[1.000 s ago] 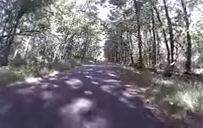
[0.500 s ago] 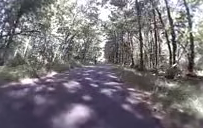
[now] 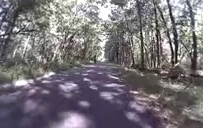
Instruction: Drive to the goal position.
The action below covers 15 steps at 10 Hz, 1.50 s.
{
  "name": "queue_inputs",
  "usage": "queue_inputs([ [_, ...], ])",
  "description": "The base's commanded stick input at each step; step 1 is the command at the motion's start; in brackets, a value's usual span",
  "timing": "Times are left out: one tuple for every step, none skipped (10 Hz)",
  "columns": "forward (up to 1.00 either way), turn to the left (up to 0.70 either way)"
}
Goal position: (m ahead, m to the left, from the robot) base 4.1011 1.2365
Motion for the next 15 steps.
queue_inputs([
  [0.45,0.0],
  [0.45,0.0],
  [0.45,0.0],
  [0.45,0.0],
  [0.45,0.0],
  [0.45,0.0],
  [0.45,0.0],
  [0.45,0.0],
  [0.45,0.0],
  [0.45,-0.15],
  [0.45,-0.27],
  [0.45,-0.27],
  [0.45,-0.19],
  [0.45,-0.02],
  [0.45,0.0],
])
